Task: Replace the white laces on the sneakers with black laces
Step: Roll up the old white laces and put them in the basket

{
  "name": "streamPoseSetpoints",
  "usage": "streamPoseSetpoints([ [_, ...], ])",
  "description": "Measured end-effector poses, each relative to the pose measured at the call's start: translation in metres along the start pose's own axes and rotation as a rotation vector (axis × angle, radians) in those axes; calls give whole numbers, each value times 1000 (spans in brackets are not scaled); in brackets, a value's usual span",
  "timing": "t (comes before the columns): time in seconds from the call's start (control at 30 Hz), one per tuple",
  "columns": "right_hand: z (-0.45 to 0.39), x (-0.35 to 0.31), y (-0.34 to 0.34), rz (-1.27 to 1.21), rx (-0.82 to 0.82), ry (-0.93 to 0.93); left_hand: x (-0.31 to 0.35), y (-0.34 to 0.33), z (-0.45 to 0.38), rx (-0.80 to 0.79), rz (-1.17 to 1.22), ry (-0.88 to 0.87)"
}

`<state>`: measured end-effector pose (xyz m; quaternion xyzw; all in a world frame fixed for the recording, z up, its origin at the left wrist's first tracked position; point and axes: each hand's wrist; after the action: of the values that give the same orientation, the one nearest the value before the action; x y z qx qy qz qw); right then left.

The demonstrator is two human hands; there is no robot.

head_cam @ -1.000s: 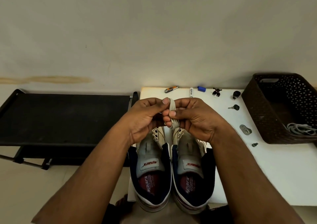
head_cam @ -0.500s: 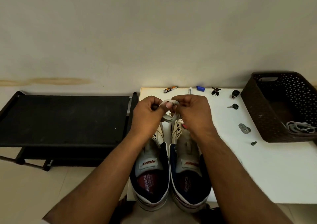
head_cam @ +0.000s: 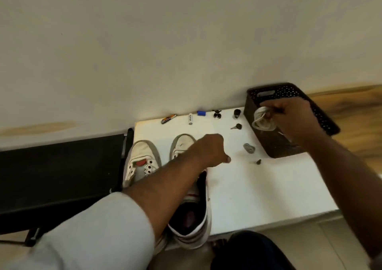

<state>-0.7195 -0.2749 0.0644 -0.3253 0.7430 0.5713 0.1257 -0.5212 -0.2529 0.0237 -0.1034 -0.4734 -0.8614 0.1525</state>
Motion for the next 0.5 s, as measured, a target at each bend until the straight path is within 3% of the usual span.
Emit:
streamPoseSetpoints([
  [0.13, -25, 59, 31, 136, -271, -17, 34, -30, -35, -52, -166, 131],
  [0.33, -36, 121, -2, 194, -718, 51, 58, -82, -63, -43, -275, 237],
  [0.5, -36, 148, -20, 264, -894, 75, 69, -89, -78, 36, -356, 279],
])
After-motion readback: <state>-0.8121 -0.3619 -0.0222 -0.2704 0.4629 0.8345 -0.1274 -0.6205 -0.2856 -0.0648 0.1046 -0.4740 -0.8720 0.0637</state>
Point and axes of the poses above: each hand's wrist, its own z-axis away from the middle knuckle, its own y-axis out of the back of the hand, x = y × z, and after that the axes turned 15 degrees about y, right-handed
